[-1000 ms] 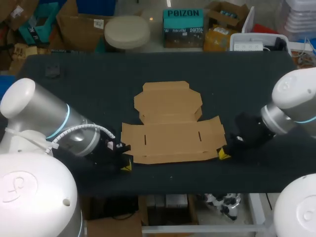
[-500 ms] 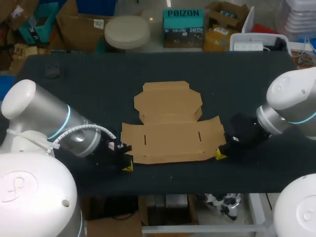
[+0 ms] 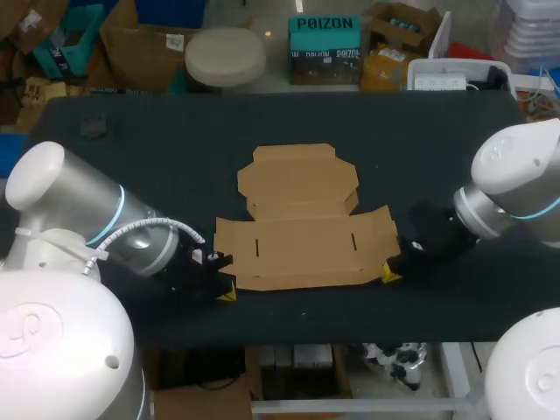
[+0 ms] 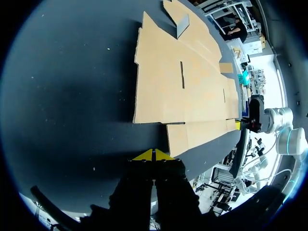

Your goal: Assemble the packaging by folding the flat box into shape, placing the metal phone stand inside, and closing the box properly

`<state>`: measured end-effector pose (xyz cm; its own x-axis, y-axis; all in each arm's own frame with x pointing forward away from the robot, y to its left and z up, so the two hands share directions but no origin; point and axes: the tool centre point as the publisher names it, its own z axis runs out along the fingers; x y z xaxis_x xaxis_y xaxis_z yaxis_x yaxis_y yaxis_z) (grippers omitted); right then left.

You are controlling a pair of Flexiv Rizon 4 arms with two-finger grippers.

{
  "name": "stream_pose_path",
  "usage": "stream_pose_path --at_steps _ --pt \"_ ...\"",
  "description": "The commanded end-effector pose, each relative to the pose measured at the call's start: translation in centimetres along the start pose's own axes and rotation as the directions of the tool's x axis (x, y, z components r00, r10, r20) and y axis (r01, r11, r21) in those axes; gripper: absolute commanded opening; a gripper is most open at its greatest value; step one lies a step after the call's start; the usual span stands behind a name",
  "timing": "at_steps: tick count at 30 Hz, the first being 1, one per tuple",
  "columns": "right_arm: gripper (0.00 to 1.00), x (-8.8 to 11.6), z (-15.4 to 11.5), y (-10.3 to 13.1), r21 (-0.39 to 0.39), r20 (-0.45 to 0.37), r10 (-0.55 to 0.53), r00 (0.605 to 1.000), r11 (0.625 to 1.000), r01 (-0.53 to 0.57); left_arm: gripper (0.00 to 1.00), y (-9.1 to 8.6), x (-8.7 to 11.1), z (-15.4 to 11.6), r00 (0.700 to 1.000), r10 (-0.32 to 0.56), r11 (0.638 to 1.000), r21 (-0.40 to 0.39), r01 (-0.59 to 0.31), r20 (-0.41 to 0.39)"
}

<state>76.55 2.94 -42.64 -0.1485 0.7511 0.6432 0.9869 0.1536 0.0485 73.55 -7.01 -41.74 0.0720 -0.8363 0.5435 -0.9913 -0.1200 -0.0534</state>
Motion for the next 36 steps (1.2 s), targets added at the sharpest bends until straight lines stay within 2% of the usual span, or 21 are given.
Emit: stream_pose_path --at_steps 1,18,36 --pt "0.00 -0.2 0.1 0.2 0.002 -0.007 -0.001 1.000 1.000 0.001 0.00 -0.3 0.1 0.5 1.000 -0.002 1.000 -0.002 0.002 0.007" --pt "0.00 -0.2 0.2 0.4 0.005 -0.008 -0.006 1.000 1.000 0.006 0.00 -0.5 0.7 0.8 1.000 -0.002 1.000 -0.011 0.002 -0.006" --pt "0.00 0.8 -0.1 0.9 -0.002 0.001 -0.025 1.000 1.000 0.025 0.00 -1.1 1.6 0.7 1.000 0.029 0.999 -0.016 -0.029 0.003"
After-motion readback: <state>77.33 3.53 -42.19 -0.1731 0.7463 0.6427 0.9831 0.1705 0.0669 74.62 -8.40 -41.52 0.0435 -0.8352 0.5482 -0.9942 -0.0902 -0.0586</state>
